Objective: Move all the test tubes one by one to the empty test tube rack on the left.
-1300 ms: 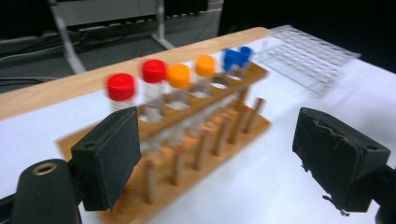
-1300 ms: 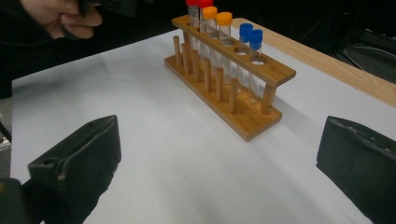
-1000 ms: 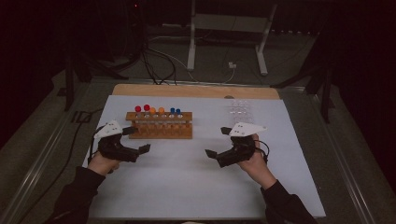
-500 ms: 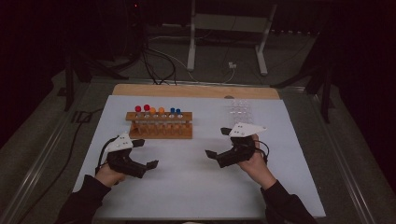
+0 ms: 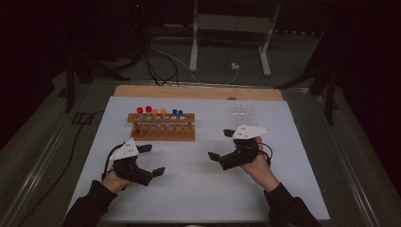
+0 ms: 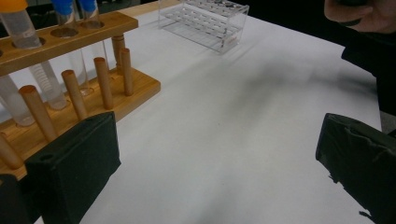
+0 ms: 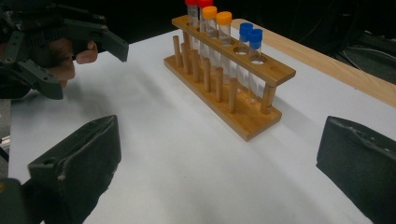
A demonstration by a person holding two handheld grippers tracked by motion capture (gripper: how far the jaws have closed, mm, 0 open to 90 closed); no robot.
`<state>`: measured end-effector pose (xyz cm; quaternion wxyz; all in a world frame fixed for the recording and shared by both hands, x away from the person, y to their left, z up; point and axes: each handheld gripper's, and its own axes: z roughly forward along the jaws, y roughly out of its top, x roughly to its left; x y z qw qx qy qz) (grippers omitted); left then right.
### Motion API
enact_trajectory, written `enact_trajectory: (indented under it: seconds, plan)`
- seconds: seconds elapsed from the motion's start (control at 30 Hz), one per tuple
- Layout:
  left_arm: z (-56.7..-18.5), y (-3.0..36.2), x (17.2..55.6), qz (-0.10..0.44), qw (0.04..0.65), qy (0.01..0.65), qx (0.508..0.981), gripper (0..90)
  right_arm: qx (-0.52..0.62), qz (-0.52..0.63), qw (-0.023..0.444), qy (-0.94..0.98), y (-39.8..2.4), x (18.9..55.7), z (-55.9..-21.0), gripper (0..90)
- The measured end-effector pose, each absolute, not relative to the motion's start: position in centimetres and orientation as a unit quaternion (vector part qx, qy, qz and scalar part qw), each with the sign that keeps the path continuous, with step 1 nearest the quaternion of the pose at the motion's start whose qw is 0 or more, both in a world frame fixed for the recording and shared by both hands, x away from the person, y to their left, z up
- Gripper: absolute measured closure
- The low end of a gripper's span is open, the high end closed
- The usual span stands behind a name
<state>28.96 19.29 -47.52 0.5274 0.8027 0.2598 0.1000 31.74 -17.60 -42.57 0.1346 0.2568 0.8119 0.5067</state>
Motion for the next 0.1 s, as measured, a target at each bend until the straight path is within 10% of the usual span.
enact_trajectory:
  seconds: [0.1]
  plan:
    - [-47.51,19.21,28.91,0.099,0.528,0.257,0.803,0.5,0.257,0.506,0.137,0.812,-17.68,31.77,-42.61,0.0]
